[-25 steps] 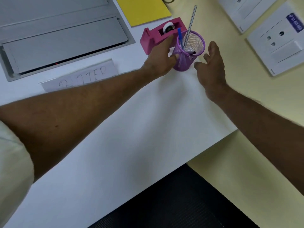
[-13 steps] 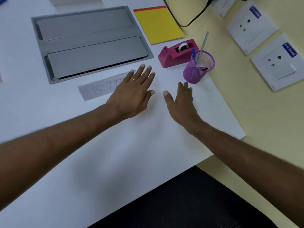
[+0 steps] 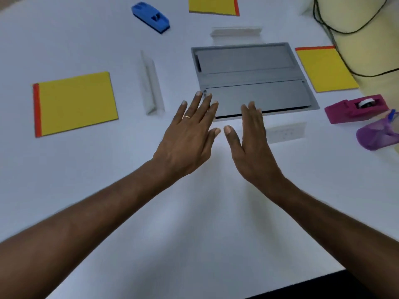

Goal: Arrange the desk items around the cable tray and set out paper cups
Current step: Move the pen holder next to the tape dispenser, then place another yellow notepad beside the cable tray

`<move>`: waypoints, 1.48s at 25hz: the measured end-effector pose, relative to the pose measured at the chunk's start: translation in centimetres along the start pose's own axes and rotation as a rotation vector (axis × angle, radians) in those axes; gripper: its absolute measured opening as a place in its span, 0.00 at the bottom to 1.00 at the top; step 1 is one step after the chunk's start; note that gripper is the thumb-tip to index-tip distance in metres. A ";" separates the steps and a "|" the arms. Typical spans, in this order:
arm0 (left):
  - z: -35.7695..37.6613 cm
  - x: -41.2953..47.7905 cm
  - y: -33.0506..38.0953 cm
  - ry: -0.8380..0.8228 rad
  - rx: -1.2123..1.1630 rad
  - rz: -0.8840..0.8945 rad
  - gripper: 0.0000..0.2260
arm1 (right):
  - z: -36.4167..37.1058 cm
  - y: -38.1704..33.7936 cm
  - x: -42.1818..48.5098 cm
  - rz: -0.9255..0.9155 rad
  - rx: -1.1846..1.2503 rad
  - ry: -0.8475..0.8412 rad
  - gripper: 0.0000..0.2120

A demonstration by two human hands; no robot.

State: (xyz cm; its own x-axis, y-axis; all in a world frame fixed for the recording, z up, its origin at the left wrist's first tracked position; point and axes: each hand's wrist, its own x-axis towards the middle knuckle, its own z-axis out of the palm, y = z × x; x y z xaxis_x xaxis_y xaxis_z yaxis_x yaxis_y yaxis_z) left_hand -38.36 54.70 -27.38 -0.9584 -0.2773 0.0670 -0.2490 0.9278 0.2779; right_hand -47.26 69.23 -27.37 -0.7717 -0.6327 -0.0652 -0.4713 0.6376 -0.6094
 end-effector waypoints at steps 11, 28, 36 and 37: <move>-3.2 -12.0 -25.4 0.005 0.013 -0.332 0.29 | 16.6 -18.7 2.5 -0.148 0.063 -0.193 0.32; -2.4 -13.9 -34.7 0.374 -1.040 -0.901 0.33 | 23.2 -19.9 11.2 0.464 0.509 -0.271 0.25; -5.5 -14.7 -34.0 0.299 -1.425 -0.809 0.19 | 22.0 -16.7 9.4 0.483 0.653 -0.352 0.16; -6.2 -15.0 -33.5 0.297 -1.432 -0.791 0.19 | 21.6 -16.6 9.3 0.471 0.678 -0.369 0.19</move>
State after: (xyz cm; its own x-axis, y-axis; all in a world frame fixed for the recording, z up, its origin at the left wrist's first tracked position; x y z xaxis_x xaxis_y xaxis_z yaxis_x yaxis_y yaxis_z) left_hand -14.77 26.22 -31.79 -0.5659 -0.7275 -0.3881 -0.1465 -0.3745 0.9156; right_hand -37.36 43.30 -34.99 -0.5802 -0.5464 -0.6040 0.3018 0.5445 -0.7826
